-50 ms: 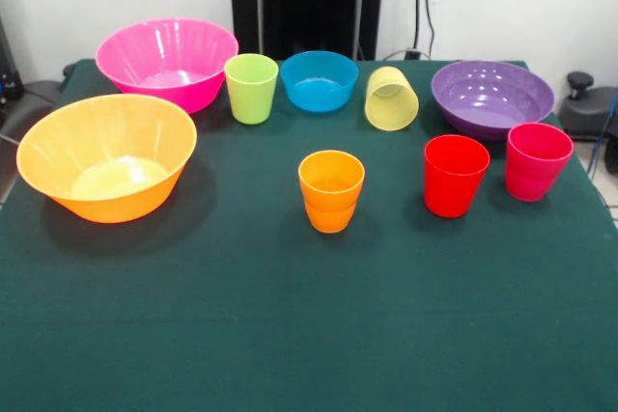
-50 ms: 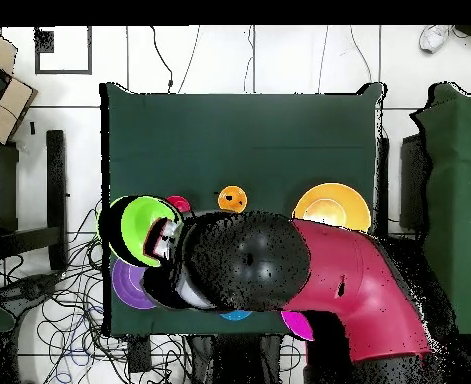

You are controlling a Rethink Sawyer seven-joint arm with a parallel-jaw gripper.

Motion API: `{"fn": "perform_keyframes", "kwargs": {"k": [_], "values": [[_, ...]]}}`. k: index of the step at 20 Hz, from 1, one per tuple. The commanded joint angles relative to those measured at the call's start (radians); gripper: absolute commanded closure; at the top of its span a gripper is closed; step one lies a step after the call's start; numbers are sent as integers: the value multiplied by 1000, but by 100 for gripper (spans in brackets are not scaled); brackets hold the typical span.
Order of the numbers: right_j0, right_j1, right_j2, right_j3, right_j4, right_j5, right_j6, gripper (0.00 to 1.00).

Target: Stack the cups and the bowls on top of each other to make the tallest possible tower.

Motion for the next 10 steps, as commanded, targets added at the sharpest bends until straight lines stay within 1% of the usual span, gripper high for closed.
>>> {"fn": "perform_keyframes", "kwargs": {"k": [1, 3, 10], "values": [[34, 67, -52, -38, -101, 82, 70, 100], [37, 74, -56, -49, -110, 90, 75, 100], [43, 92, -71, -52, -129, 74, 68, 100]]}}
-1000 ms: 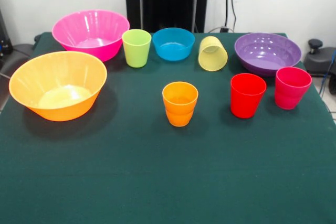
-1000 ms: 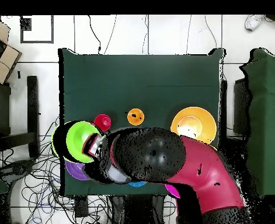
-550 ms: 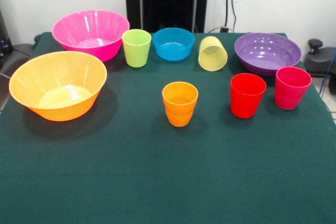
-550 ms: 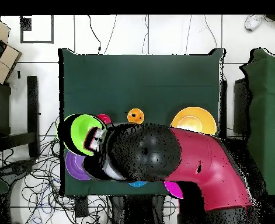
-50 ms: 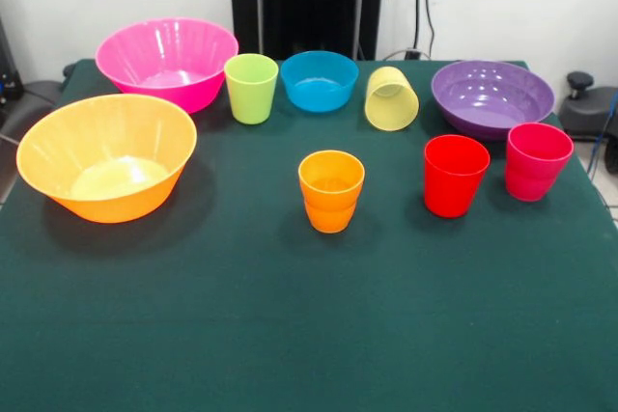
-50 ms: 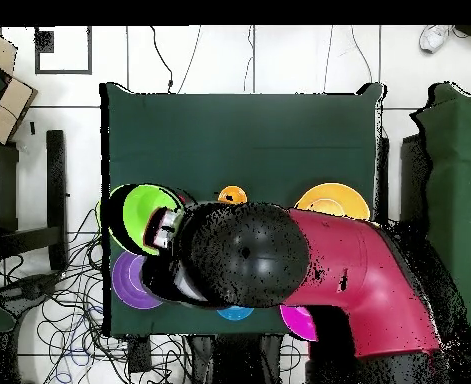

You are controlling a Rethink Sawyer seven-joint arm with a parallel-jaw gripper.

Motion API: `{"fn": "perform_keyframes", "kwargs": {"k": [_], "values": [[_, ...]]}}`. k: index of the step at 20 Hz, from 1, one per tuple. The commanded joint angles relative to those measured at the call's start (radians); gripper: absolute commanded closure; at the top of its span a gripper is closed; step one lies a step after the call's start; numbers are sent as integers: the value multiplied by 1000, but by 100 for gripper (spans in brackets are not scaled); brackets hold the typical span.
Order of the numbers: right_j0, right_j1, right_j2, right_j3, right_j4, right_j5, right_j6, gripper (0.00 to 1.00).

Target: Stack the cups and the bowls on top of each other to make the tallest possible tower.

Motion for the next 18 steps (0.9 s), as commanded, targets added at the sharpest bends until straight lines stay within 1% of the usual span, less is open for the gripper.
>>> {"fn": "perform_keyframes", "kwargs": {"k": [1, 9, 13, 18], "values": [[31, 90, -58, -2, -95, 74, 69, 100], [39, 98, -74, 6, -105, 55, 61, 100], [47, 85, -92, 41, -98, 29, 45, 100], [55, 94, -109, 69, -107, -17, 30, 100]]}}
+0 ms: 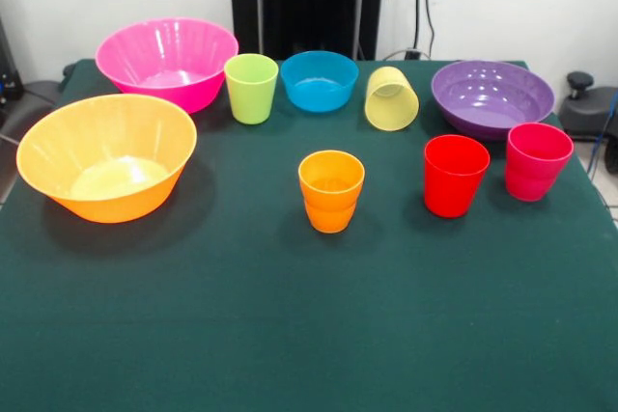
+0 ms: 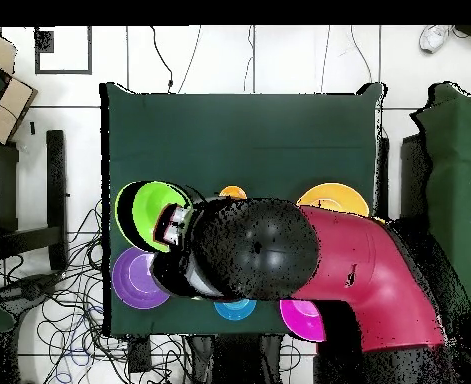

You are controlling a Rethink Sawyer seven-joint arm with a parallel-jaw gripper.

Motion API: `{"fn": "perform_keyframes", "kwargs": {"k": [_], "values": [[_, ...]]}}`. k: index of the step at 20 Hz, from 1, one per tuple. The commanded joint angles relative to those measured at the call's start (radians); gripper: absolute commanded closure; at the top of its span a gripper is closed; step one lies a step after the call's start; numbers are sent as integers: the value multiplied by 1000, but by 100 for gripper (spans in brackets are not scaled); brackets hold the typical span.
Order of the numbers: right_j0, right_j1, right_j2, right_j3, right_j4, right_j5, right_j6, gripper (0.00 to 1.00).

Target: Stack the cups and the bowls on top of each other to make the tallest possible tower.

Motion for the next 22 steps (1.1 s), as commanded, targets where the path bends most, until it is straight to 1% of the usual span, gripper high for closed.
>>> {"fn": "perform_keyframes", "kwargs": {"k": [1, 17, 22], "values": [[36, 65, -64, 84, -86, -20, 28, 100], [54, 76, -107, 119, -100, -83, 12, 100], [61, 76, -122, 136, -90, -89, 8, 100]]}}
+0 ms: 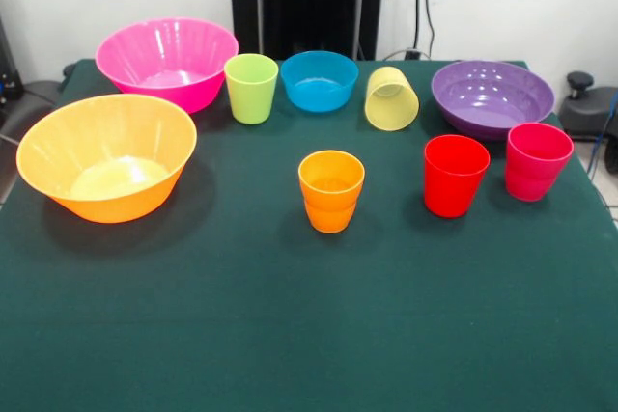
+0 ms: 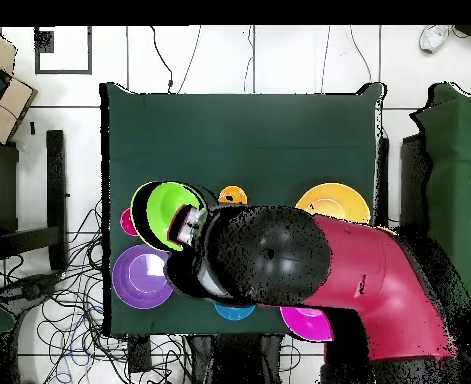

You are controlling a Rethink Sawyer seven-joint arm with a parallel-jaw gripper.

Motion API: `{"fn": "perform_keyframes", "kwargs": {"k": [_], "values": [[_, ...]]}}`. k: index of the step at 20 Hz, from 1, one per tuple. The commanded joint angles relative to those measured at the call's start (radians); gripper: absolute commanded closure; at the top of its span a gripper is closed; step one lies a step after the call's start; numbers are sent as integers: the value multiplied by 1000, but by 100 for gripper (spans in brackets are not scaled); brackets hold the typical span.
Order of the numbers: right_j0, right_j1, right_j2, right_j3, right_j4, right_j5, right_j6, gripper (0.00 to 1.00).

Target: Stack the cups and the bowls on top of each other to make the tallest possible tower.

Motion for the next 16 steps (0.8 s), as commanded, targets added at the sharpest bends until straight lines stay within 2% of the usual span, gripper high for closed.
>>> {"fn": "perform_keyframes", "kwargs": {"k": [1, 16], "values": [[41, 77, -56, 126, -76, -68, 7, 100], [50, 103, -96, 129, -123, -95, 2, 100]]}}
